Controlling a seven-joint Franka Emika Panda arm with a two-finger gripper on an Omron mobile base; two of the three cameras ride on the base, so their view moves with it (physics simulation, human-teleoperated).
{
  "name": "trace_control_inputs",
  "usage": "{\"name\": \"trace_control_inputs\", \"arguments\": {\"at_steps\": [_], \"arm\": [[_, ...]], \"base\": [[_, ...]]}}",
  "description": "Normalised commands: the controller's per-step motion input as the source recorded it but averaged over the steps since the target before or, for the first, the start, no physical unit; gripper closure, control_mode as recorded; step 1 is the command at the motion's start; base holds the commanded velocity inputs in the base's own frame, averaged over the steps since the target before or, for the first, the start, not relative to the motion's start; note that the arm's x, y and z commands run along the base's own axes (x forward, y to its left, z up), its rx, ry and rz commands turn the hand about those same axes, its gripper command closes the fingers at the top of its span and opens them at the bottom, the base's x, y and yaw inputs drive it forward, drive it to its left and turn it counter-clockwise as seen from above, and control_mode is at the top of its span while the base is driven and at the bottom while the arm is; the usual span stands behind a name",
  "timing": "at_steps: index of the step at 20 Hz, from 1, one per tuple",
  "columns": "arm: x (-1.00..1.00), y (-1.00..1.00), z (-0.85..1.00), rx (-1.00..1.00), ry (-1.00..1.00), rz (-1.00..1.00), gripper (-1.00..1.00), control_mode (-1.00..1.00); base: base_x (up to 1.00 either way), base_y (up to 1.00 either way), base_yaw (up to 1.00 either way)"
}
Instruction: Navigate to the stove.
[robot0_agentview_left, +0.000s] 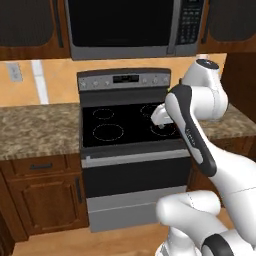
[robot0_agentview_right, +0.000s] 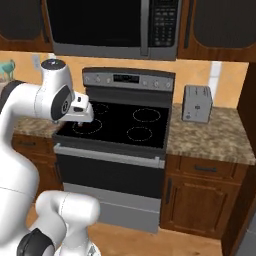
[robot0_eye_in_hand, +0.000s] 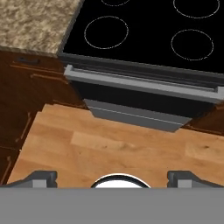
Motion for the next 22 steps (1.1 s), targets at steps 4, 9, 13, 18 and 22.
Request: {"name": "trace_control_inputs", "arguments": {"at_steps": [4, 9, 13, 18, 22], "arm": [[0.0, 0.0, 0.0, 0.0, 0.0, 0.0, -1.0, 1.0], [0.0, 0.0, 0.0, 0.0, 0.0, 0.0, -1.0, 1.0], [0.0, 0.0, 0.0, 0.0, 0.0, 0.0, -1.0, 1.0], [0.0, 0.0, 0.0, 0.0, 0.0, 0.0, -1.0, 1.0], [0.48, 0.01, -0.78, -0.07, 0.02, -0.01, -1.0, -1.0]], "base": [[0.99, 0.08, -0.05], [0.76, 0.0, 0.0], [0.57, 0.01, -0.04], [0.53, 0.0, -0.03], [0.0, 0.0, 0.0]]}}
